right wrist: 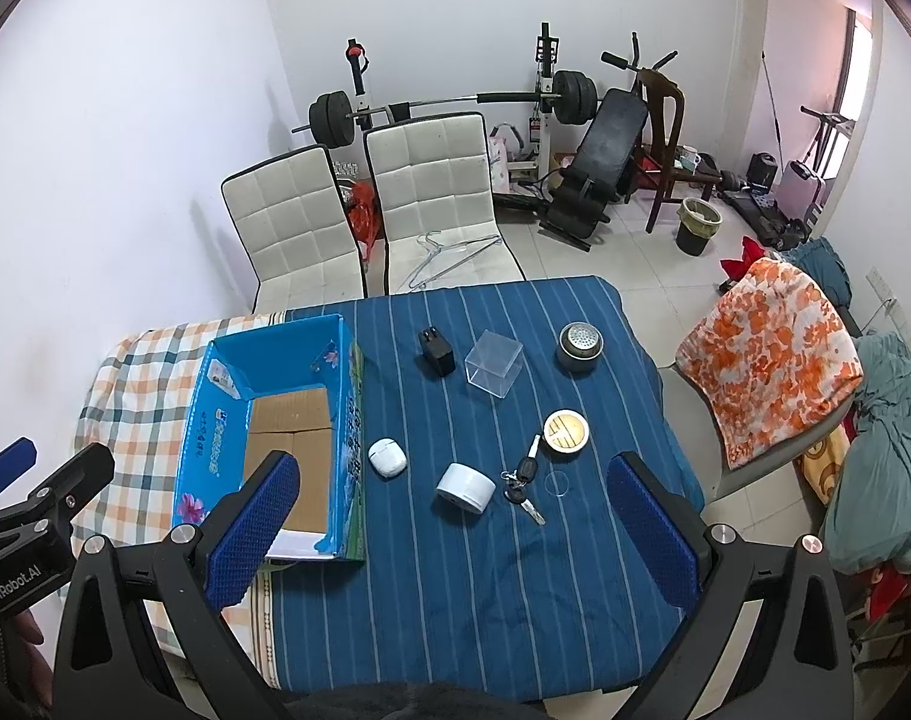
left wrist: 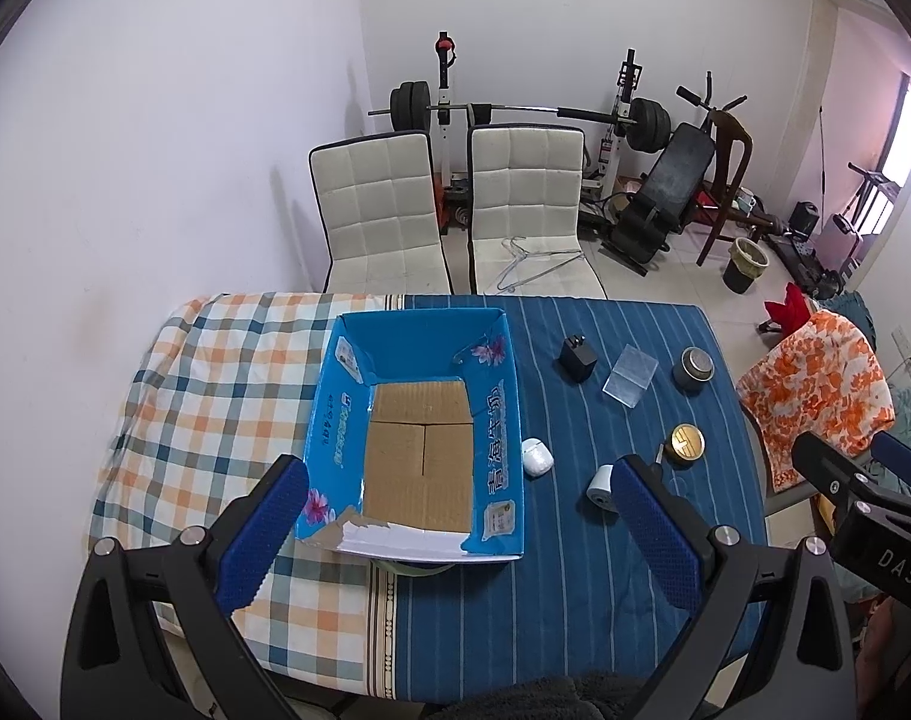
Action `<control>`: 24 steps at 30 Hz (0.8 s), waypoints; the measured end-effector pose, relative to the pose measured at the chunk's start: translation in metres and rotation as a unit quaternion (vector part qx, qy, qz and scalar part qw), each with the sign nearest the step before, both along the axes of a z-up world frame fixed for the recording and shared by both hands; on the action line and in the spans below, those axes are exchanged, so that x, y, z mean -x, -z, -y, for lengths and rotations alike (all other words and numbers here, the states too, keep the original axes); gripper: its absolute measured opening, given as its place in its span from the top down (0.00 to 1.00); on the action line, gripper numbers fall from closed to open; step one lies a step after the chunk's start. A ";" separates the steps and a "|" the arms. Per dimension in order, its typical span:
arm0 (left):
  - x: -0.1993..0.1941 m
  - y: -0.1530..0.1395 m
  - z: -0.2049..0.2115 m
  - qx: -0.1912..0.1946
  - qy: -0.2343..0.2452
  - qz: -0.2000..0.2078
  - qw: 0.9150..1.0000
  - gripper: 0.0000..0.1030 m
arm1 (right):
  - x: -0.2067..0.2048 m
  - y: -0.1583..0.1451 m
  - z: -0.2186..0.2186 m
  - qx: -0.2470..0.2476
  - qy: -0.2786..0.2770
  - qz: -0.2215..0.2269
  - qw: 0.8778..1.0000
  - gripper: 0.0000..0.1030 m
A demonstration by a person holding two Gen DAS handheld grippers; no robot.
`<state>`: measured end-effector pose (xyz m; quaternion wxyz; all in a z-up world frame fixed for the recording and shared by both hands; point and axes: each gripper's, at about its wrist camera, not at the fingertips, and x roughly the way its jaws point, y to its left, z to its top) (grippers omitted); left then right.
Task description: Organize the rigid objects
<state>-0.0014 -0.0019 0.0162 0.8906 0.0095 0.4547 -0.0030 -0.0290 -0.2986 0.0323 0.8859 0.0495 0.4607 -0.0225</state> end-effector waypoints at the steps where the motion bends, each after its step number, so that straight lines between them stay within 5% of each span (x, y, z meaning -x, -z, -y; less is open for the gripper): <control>1: 0.001 0.000 0.002 0.000 0.000 -0.001 1.000 0.00 | 0.001 0.001 0.002 0.000 0.001 -0.001 1.000 0.00; 9: -0.004 0.015 0.019 -0.006 0.012 -0.011 1.000 0.00 | -0.002 0.008 0.008 -0.006 0.010 -0.008 1.000 0.00; 15: -0.040 0.047 0.055 -0.016 0.050 -0.027 0.998 0.00 | -0.023 0.040 0.044 -0.012 0.052 -0.037 0.998 0.00; 20: -0.082 0.102 0.085 -0.018 0.075 -0.086 0.993 0.00 | -0.049 0.090 0.088 -0.033 0.086 -0.085 0.992 0.00; 24: -0.105 0.156 0.106 0.018 0.086 -0.160 0.983 0.00 | -0.066 0.129 0.114 -0.042 0.099 -0.118 0.987 0.00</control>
